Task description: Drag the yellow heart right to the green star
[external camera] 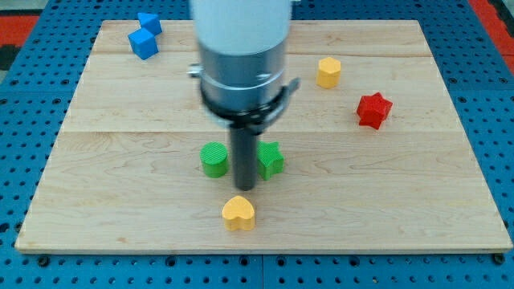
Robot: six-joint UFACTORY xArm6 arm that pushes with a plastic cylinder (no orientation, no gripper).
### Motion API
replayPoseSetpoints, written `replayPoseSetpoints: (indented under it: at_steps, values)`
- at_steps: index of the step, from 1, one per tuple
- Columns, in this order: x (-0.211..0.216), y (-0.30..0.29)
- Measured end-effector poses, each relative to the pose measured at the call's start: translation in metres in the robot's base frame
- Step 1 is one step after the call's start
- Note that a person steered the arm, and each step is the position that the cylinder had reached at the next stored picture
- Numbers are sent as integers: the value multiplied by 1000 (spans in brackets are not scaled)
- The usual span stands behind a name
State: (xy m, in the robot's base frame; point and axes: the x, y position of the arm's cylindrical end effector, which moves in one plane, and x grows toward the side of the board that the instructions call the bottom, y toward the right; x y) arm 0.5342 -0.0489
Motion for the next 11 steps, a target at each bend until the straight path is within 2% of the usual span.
replayPoseSetpoints:
  at_steps: [1,2,3,4,5,7,8,9,10,11]
  values:
    - [28,-100]
    - [52,-26]
    - [29,54]
    - [58,39]
    - [64,65]
    - [28,126]
    - [32,199]
    - [18,194]
    - [13,128]
    - [3,122]
